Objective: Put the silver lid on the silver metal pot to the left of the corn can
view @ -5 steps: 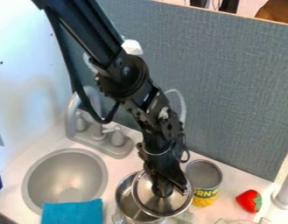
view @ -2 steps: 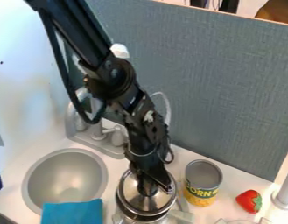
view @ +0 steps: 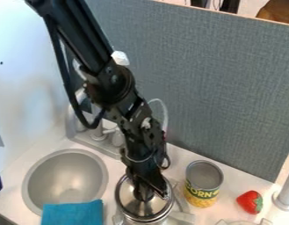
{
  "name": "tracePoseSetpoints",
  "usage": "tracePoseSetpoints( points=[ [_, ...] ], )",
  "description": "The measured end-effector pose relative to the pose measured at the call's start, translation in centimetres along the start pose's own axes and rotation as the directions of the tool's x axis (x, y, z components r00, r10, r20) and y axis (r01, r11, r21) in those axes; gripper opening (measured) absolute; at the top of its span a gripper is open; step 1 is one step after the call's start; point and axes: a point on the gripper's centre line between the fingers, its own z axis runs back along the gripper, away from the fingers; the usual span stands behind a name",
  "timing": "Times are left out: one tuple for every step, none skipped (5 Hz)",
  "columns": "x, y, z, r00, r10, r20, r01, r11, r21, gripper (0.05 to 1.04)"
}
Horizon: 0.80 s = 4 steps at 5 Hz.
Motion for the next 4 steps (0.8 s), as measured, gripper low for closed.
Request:
tracePoseSetpoints(
  points=[
    [-0.19, 0.13, -0.44, 1.0, 0.01, -0.006, -0.01, 1.0, 0.012, 0.318],
    [-0.06, 0.23, -0.51, 1.0, 0.011, 0.001, -0.011, 1.0, 0.018, 0.358],
    [0.09, 0.39, -0.63, 0.999, 0.025, 0.03, -0.026, 0.999, 0.03, 0.659],
    [-0.3, 0.29, -0.68, 0.999, 0.033, 0.022, -0.034, 0.999, 0.032, 0.944]
  ],
)
